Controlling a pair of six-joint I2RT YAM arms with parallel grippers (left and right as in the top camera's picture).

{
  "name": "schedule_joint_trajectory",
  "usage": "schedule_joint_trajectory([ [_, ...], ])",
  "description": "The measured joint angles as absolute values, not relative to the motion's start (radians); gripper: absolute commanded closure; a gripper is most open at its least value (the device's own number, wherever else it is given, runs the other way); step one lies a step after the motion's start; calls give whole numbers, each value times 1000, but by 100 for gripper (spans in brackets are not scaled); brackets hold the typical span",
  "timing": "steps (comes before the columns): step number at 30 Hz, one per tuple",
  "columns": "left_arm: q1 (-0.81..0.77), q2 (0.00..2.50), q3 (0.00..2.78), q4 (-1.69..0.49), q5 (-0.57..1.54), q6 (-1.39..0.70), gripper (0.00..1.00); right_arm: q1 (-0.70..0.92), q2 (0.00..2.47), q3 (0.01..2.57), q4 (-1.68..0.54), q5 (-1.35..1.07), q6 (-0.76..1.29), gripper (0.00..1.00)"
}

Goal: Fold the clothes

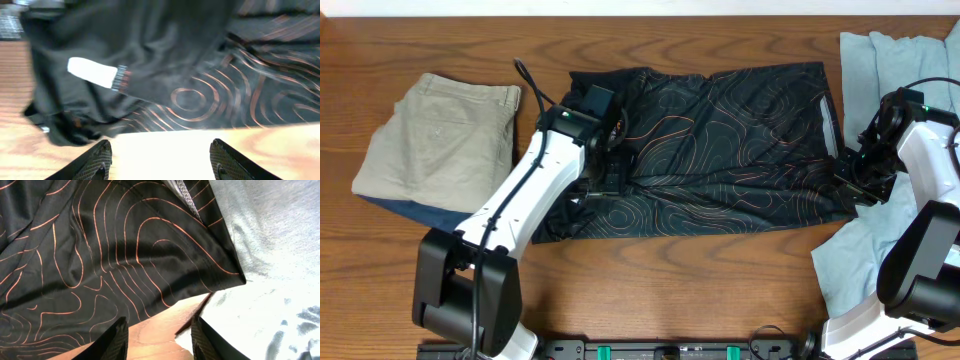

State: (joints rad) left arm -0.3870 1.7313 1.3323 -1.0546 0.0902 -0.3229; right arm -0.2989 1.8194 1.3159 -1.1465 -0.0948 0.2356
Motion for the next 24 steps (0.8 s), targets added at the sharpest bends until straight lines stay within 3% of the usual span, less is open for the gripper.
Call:
schedule_joint_trajectory([
  [9, -253, 1731, 1332, -974, 20, -393, 30, -299, 1819, 1316, -1114, -111, 200, 62],
  [12, -207, 1731, 1330, -864, 55, -353, 19, -299, 1819, 1317, -1092, -145, 185, 60],
  [24, -104, 1796, 1390, -417, 159, -241, 18, -298, 1816, 1376, -1087, -225, 120, 55],
])
